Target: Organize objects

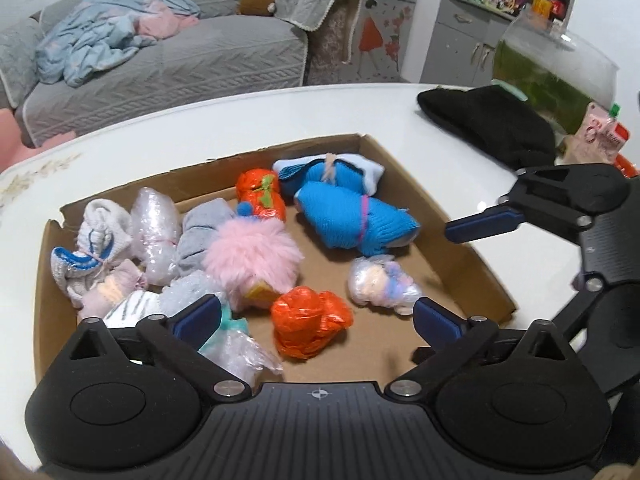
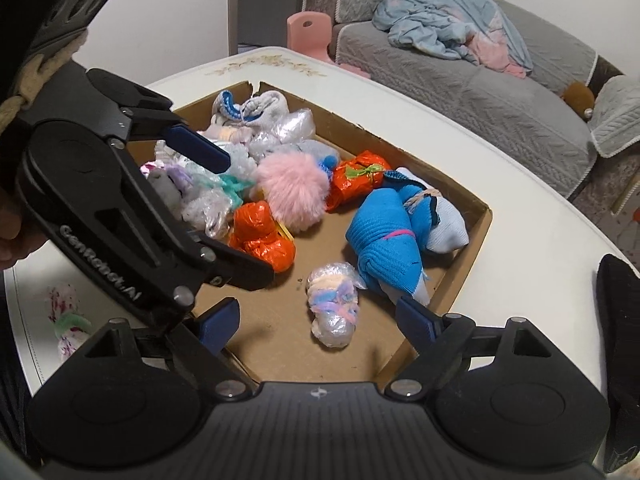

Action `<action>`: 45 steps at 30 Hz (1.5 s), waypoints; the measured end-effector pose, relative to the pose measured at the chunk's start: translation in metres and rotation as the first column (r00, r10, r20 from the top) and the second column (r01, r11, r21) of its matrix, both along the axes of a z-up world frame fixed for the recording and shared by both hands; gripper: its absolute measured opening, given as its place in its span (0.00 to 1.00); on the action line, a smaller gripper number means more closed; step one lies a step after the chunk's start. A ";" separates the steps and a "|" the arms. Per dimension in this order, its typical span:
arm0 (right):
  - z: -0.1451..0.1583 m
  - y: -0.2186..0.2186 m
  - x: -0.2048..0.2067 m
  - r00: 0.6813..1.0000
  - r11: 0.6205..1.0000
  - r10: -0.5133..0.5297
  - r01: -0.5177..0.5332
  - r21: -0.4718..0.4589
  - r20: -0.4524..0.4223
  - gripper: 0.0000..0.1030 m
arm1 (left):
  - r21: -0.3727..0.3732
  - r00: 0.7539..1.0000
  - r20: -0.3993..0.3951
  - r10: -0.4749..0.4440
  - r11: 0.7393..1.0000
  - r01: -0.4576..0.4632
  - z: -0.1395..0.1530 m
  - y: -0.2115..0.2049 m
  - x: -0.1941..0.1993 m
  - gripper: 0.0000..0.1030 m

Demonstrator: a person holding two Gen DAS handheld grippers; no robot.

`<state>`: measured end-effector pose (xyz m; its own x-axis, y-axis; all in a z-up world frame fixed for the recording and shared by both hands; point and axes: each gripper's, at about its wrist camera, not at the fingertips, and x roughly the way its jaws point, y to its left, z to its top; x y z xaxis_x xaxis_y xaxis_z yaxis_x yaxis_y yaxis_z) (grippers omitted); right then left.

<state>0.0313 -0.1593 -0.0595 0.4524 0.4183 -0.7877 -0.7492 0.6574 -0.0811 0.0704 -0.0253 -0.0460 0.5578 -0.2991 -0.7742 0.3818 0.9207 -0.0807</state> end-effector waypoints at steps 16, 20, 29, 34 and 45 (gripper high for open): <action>0.013 0.001 -0.012 0.989 0.988 -0.136 0.139 0.066 -0.054 0.94 | -0.014 0.991 0.010 0.136 0.991 -0.136 0.018 0.017 -0.022 0.99; 0.011 0.002 -0.013 0.980 0.978 -0.185 0.191 0.082 -0.073 0.97 | -0.023 0.984 0.028 0.174 0.985 -0.173 0.019 0.023 -0.027 0.99; 0.009 0.000 -0.018 0.947 0.938 -0.294 0.312 0.153 -0.128 0.99 | 0.001 0.950 0.160 0.268 0.962 -0.272 0.024 0.034 -0.044 0.99; 0.009 0.004 -0.020 0.938 0.923 -0.319 0.340 0.180 -0.135 0.99 | -0.002 0.935 0.190 0.299 0.953 -0.304 0.028 0.045 -0.044 0.99; 0.009 0.009 -0.022 0.932 0.913 -0.338 0.359 0.192 -0.134 0.99 | -0.002 0.916 0.175 0.360 0.931 -0.365 0.025 0.057 -0.045 0.99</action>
